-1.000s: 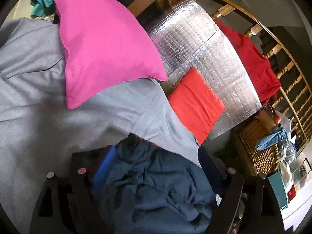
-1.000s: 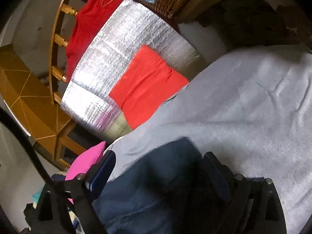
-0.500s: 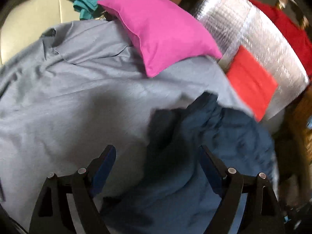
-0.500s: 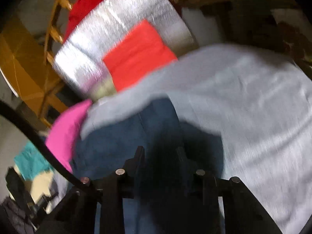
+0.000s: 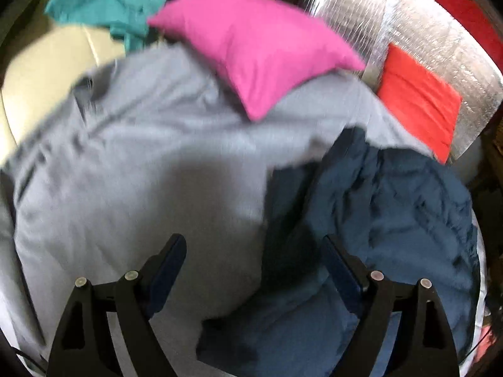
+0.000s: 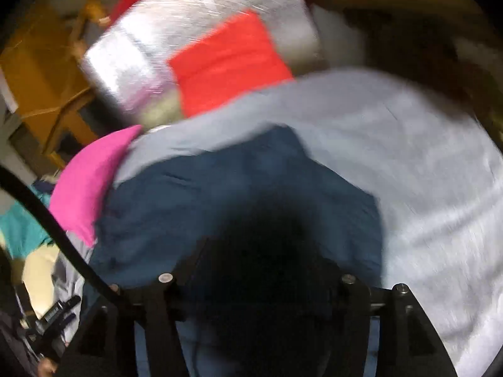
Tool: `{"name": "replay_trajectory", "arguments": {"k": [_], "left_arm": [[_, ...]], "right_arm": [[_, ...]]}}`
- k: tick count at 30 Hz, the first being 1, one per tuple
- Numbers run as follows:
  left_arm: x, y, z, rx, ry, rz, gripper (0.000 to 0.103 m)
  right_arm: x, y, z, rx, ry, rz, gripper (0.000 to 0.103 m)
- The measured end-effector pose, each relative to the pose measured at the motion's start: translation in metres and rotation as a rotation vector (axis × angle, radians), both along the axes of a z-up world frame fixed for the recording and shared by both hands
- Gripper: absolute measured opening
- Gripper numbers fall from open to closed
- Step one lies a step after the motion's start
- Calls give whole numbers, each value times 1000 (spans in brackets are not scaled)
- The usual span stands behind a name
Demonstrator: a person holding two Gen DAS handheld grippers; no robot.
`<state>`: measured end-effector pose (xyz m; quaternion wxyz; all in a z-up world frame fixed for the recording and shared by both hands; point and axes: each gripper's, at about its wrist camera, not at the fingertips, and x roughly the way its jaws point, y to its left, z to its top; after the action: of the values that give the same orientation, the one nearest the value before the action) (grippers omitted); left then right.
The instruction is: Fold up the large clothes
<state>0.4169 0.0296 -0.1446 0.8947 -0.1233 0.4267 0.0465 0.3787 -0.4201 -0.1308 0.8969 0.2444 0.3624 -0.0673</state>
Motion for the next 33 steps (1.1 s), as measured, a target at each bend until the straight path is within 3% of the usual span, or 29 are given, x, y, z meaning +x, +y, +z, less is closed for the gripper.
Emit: {"name": "replay_trajectory", "arguments": {"k": [3,7,9,13,15,18,22,25,29,33], "left_arm": [[1,1,10,27,-20,8,89],[6,1,14,46,-9,-5,89],[7,0,17,45,-7,-11,89],[9,-4,16,35,-6,-34,89],[11,-6,13,30,9,-56,89],[14,-9,6,-1,51,-98,89],[12,-10,2,-17,74,-113,89],[11,-14,-5,-21,101,-138,89],[14,-21,-25,23,164,-156,89],[16,-20,-32,-3,186,-167,89]], "right_arm": [[41,40,16,-36,-20,142,60],[109,78,11,-25,41,218,52],[141,90,1,-19,107,230,48],[193,101,-39,-57,254,187,48],[198,86,-48,13,269,158,49],[179,74,-35,96,225,155,49],[116,47,-3,93,85,116,50],[57,16,9,63,50,30,50],[-17,-21,-4,109,45,-35,49],[-54,-39,-43,178,133,-43,48]]}}
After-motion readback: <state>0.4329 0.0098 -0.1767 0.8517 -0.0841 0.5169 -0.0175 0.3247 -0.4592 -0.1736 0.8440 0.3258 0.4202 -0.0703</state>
